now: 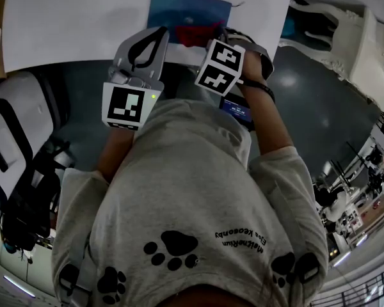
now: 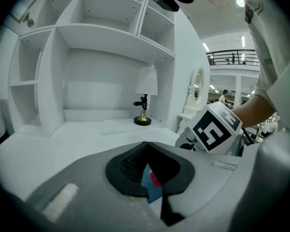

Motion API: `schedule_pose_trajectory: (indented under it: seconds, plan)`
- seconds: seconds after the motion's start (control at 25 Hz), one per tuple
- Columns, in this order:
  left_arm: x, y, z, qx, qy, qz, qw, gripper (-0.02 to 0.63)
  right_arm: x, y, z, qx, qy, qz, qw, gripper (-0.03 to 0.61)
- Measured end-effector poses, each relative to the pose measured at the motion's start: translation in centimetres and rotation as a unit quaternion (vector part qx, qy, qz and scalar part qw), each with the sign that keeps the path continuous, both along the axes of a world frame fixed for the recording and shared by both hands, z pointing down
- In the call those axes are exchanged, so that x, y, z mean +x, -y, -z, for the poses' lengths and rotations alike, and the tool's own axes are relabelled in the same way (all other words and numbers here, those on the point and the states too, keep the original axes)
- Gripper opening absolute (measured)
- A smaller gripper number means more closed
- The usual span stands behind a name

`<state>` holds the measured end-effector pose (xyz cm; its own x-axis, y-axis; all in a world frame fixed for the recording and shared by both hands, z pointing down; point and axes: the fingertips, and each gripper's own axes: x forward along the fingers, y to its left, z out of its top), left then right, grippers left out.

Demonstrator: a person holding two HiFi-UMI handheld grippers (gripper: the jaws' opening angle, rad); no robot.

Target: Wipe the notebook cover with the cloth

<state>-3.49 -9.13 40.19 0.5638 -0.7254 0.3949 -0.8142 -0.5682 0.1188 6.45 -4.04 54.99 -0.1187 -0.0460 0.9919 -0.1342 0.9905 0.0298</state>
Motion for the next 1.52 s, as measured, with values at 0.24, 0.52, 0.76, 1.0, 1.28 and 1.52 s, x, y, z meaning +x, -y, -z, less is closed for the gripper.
schedule_pose_trajectory:
  seconds: [0.24,0.52,0.76,1.0,1.28,1.52]
  plan:
    - [1.5,0.3,0.2,0.002,-0.002,-0.021,0.9998,-0.004,3.4,-0.5,0.0,-0.002,-0.016,-0.034,0.999,0.049]
    - [3.1,0.3,0.4,0.007,-0.006,-0.045,0.999,-0.004,6.7,-1.3,-0.4,-0.001,-0.043,-0.059,0.997,0.049]
    - [4.0,0.2,0.6,0.009,-0.006,-0.059,0.9982,-0.003,9.2,-2.0,-0.2,-0.008,-0.053,-0.097,0.994,0.049]
    - [4.6,0.2,0.9,0.01,-0.008,-0.069,0.9976,-0.003,10.6,-2.0,1.0,-0.011,-0.028,-0.162,0.986,0.049]
    - [4.8,0.6,1.5,0.015,-0.006,-0.073,0.9972,-0.003,10.8,-0.4,3.7,-0.003,0.052,-0.267,0.962,0.049]
    - [4.3,1.4,2.8,0.023,-0.013,-0.063,0.9977,-0.003,9.1,3.1,8.3,0.052,0.153,-0.338,0.927,0.049]
